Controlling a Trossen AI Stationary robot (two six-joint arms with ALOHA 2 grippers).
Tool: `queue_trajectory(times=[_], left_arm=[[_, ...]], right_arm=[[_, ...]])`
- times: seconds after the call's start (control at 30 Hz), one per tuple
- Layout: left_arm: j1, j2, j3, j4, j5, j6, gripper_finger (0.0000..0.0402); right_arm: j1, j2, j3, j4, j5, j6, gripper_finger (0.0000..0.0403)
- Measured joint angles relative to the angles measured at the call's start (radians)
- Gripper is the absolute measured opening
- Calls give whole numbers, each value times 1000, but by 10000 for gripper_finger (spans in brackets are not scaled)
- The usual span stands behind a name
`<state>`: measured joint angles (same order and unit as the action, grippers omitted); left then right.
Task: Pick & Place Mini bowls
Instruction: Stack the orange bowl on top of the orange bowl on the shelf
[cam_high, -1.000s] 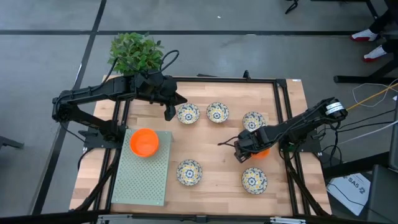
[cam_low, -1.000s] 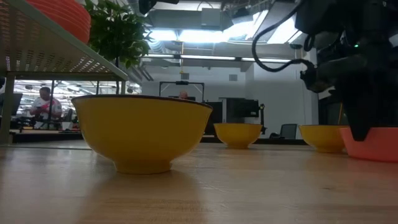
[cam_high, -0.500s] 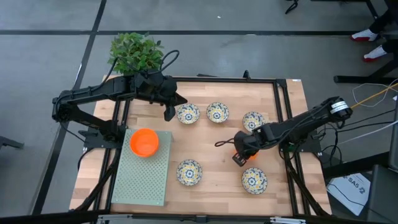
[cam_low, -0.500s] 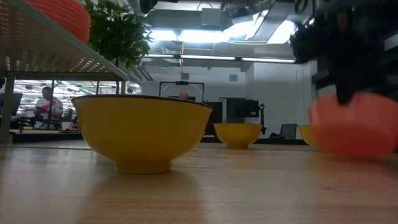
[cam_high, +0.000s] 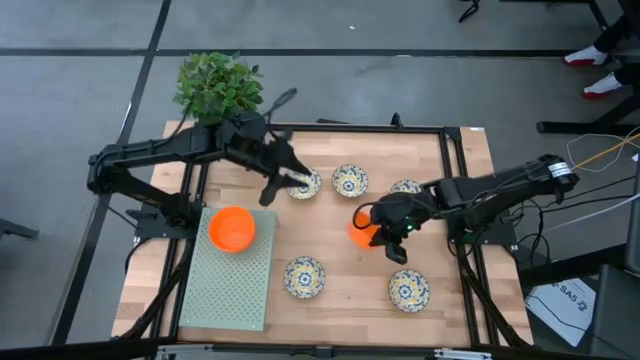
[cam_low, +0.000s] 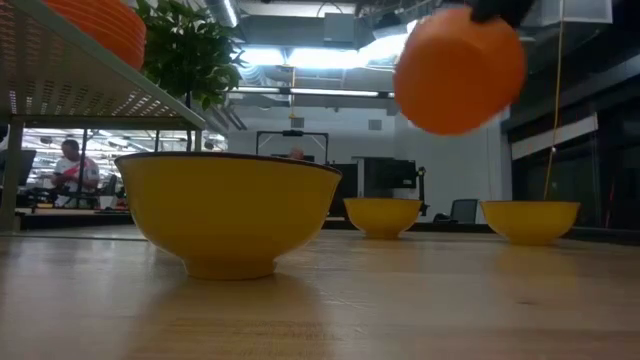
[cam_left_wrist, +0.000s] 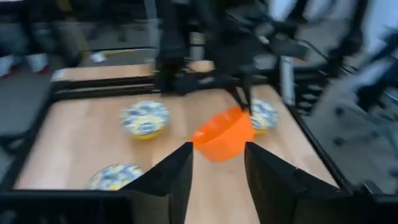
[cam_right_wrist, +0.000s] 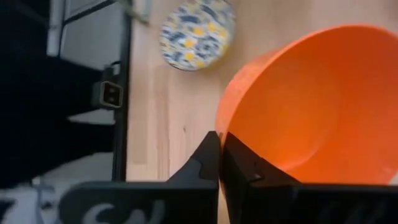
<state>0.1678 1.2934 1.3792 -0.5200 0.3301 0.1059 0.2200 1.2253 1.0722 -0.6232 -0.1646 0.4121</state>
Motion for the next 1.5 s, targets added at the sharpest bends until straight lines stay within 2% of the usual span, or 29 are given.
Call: queue_trajectory(times=[0.13, 0.3, 0.5, 0.6, 0.93, 1.23, 1.37, 1.5], left_arm=[[-24, 67, 24, 9, 102, 57, 155], [-22, 160, 103, 14, 248, 82, 154], [-22, 222, 186, -102, 422, 140, 142], [-23, 232, 195, -108, 494, 144, 137], [-32, 232, 195, -122, 510, 170, 124], [-73, 243, 195, -132, 524, 174, 115], [-63, 233, 195, -131, 592, 143, 107], [-37, 230, 195, -136, 618, 117, 100]], right_arm=[[-16, 50, 85, 1, -80, -217, 2], [-27, 116, 199, -3, -156, -468, 2], [-53, 173, 310, -1, -241, -546, 4], [-55, 190, 346, 2, -251, -560, 5], [-56, 207, 372, 120, -285, -606, 8], [-79, 208, 372, 145, -309, -611, 9], [-80, 208, 372, 161, -310, -610, 9], [-81, 208, 372, 174, -306, -601, 9]])
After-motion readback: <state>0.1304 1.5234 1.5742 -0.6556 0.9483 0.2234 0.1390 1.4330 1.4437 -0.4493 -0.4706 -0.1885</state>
